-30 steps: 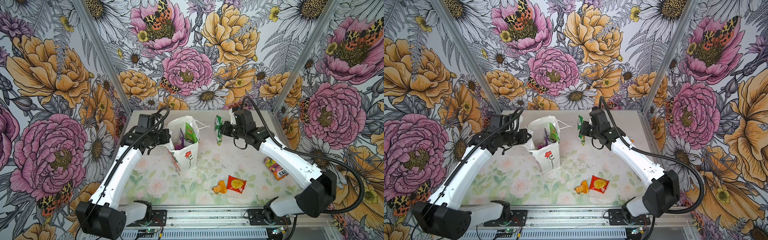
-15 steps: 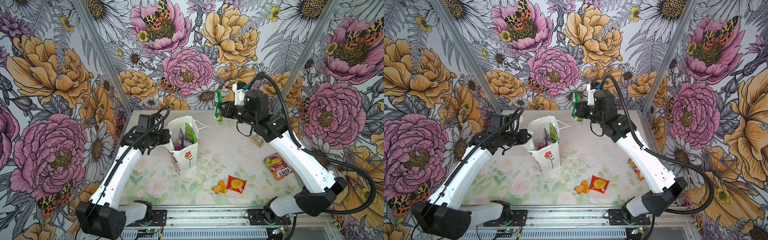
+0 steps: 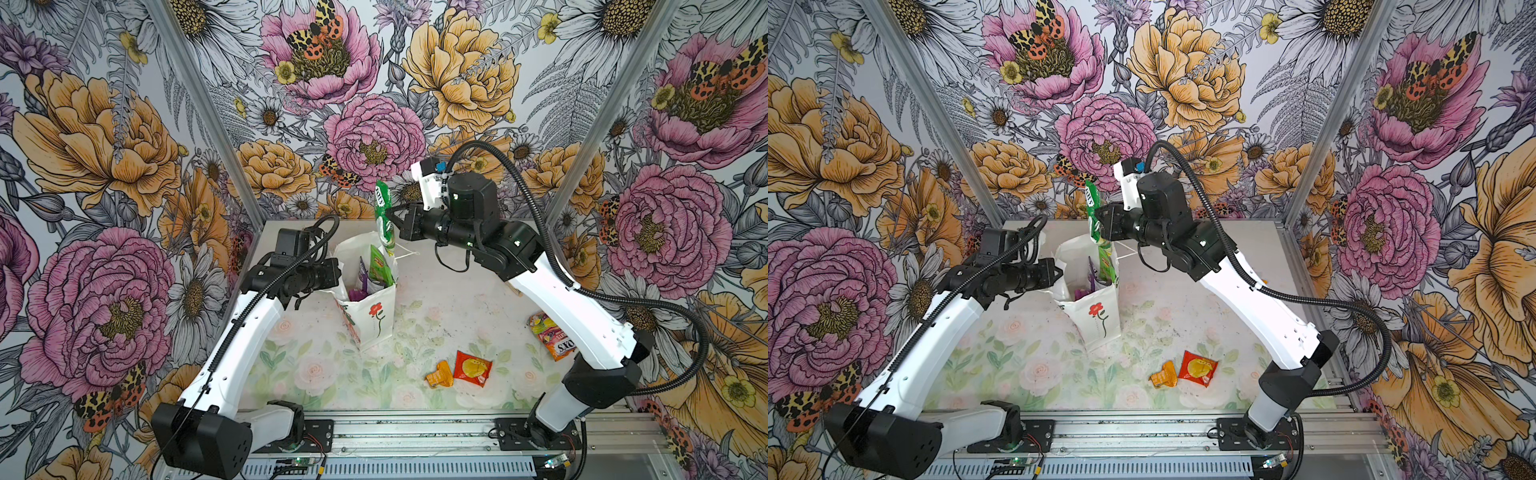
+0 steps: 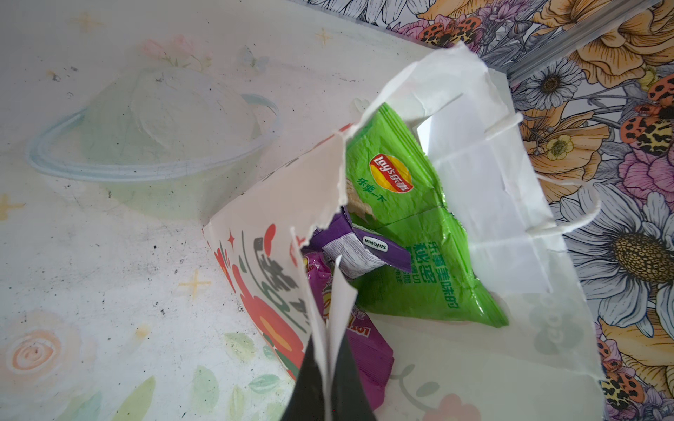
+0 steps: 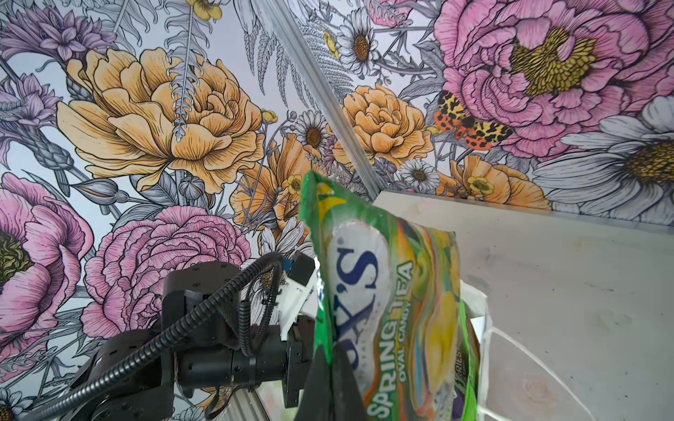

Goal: Place the snacks into the paper bag
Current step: 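Carry the Spring Tea pack over the paper bag and lower it inside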

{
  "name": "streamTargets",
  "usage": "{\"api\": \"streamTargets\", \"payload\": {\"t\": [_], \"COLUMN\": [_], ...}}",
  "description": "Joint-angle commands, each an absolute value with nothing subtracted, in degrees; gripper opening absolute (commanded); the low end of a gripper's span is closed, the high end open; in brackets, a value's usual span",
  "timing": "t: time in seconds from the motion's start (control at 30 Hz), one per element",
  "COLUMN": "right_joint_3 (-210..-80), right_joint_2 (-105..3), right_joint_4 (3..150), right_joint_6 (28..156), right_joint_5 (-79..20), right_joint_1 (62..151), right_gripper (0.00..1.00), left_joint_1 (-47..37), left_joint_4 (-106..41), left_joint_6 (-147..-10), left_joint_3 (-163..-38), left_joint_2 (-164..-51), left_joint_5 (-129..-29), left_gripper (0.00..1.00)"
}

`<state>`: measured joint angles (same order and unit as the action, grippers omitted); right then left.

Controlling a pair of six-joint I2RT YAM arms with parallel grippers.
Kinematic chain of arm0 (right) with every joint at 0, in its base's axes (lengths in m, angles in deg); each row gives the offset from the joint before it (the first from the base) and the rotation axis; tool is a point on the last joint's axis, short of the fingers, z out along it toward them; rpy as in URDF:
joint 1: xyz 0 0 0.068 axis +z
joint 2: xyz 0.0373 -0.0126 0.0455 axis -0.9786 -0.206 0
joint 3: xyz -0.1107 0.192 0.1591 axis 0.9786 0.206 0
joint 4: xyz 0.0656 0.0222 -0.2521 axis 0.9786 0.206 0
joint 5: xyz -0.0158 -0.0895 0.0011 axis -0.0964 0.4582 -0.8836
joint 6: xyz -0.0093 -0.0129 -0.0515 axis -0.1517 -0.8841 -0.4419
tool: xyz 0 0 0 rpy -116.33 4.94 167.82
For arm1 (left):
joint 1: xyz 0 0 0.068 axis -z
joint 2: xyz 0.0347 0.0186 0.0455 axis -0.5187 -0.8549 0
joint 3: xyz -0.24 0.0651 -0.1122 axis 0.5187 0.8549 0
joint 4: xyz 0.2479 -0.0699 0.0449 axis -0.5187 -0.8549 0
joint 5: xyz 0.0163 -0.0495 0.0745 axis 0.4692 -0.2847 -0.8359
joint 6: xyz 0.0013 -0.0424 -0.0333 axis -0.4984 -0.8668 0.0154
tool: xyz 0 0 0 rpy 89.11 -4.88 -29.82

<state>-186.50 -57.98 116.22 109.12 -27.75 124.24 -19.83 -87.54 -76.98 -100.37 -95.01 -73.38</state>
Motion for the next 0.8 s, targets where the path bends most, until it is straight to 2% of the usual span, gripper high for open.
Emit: {"api": "streamTargets", "payload": {"t": [0.0,0.77], "right_joint_3": [-188.53,-184.62], "right_joint_2": [-58.77,-67.52], "right_joint_4": [114.92,114.78], "right_joint_6": [108.48,113.27], "right_joint_5": [-29.01,-31.59], "right_joint_1": [126.01,131.9], "right_gripper": [0.0,0.0], "left_joint_1": [-20.54,-20.79], "left_joint_4": [-83.38,-83.33], "left_joint_6": [-75.67,-75.59], "left_joint_3": [-100.56,-100.41], "left_joint_2": [-94.42,-94.27], "left_joint_5": [-74.42,-74.62], "left_gripper": [0.0,0.0]}}
